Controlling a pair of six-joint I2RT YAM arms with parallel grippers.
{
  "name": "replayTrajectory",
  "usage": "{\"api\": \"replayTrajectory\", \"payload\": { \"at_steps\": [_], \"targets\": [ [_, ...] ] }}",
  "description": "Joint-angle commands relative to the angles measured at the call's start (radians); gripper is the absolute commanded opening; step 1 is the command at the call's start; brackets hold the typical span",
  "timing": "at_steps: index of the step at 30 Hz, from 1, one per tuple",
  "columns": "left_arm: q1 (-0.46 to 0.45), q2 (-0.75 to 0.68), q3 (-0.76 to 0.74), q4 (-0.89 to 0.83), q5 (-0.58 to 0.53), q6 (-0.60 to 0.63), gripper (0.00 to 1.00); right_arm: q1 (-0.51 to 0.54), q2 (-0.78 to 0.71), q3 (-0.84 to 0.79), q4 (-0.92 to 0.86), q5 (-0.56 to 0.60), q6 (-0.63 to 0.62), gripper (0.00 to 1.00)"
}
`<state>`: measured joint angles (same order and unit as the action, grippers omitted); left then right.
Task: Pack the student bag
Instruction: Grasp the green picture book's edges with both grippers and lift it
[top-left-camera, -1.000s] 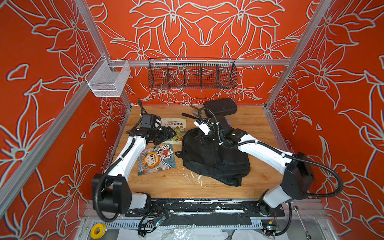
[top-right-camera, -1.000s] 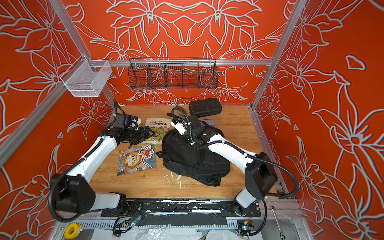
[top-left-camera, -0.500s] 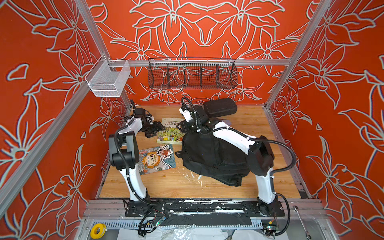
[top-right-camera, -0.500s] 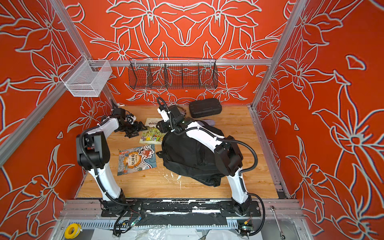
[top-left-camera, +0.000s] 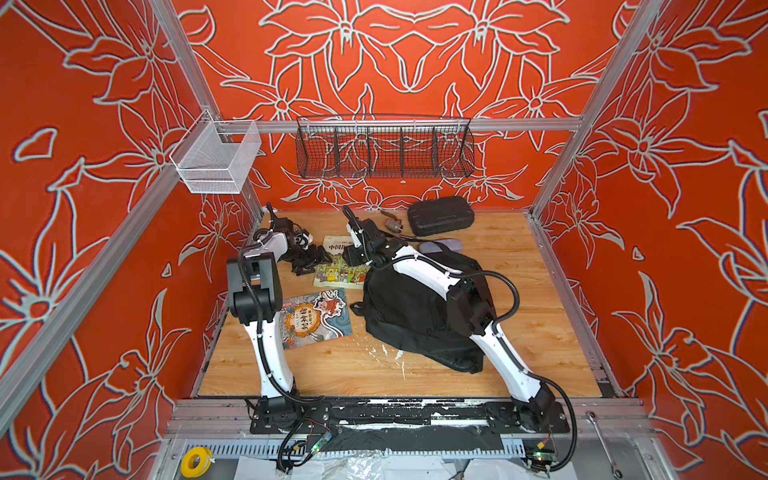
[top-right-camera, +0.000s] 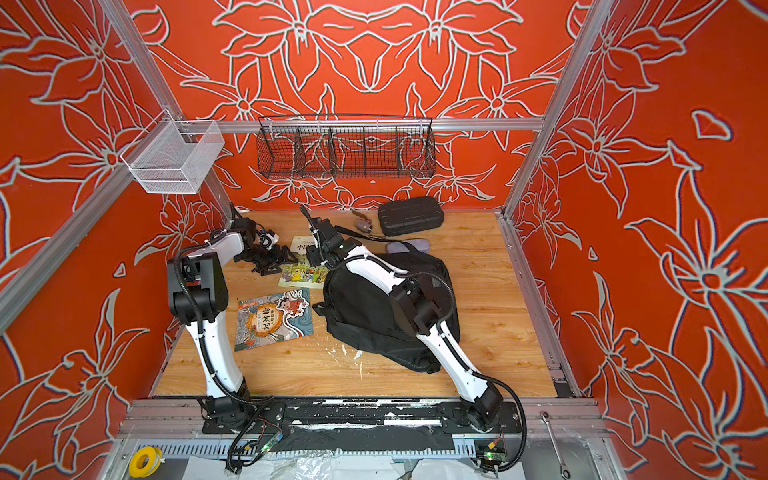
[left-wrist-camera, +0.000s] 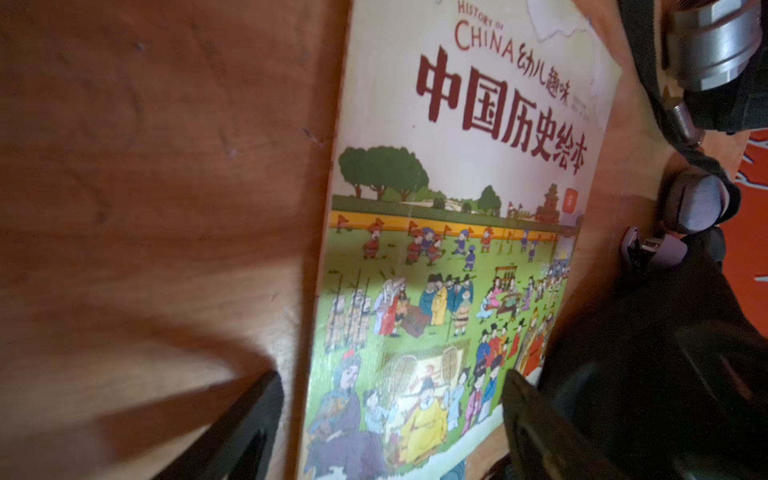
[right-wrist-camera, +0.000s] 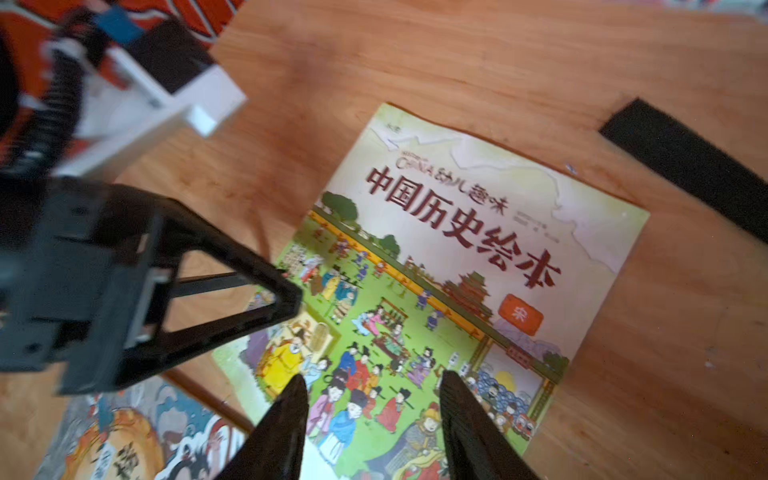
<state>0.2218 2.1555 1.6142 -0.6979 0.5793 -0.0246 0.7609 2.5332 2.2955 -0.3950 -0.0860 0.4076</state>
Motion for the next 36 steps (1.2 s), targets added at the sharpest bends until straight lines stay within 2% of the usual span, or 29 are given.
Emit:
{"api": "replayTrajectory", "payload": {
  "at_steps": [1,4,7,10,18,22,26,32,36],
  "targets": [
    [0.004,0.018,-0.021,-0.030,0.027,0.029,0.83,-0.034,0.043,0.037,-0.031,0.044,0.115,0.50],
    [0.005,0.023,-0.021,-0.055,0.029,0.024,0.83,-0.037,0.104,0.113,-0.081,0.046,0.112,0.50],
    [0.004,0.002,-0.054,-0.045,0.049,0.022,0.83,-0.054,0.173,0.189,-0.163,0.033,0.174,0.48],
    [0.005,-0.003,-0.063,-0.061,0.080,0.030,0.83,-0.071,0.207,0.193,-0.203,-0.005,0.237,0.43],
    [0.004,-0.011,-0.096,-0.054,0.243,0.021,0.81,-0.080,0.242,0.196,-0.237,-0.107,0.287,0.35],
    [0.004,-0.039,-0.125,0.008,0.250,-0.018,0.63,-0.080,0.252,0.193,-0.234,-0.158,0.305,0.33],
    [0.004,-0.059,-0.131,0.057,0.237,-0.059,0.32,-0.081,0.248,0.189,-0.228,-0.204,0.310,0.32],
    [-0.011,-0.128,-0.113,0.062,0.174,-0.055,0.01,-0.086,0.142,0.106,-0.106,-0.247,0.213,0.37],
    [-0.045,-0.252,-0.120,0.071,0.093,-0.050,0.00,-0.090,-0.010,0.009,-0.006,-0.217,0.080,0.47]
  ]
}}
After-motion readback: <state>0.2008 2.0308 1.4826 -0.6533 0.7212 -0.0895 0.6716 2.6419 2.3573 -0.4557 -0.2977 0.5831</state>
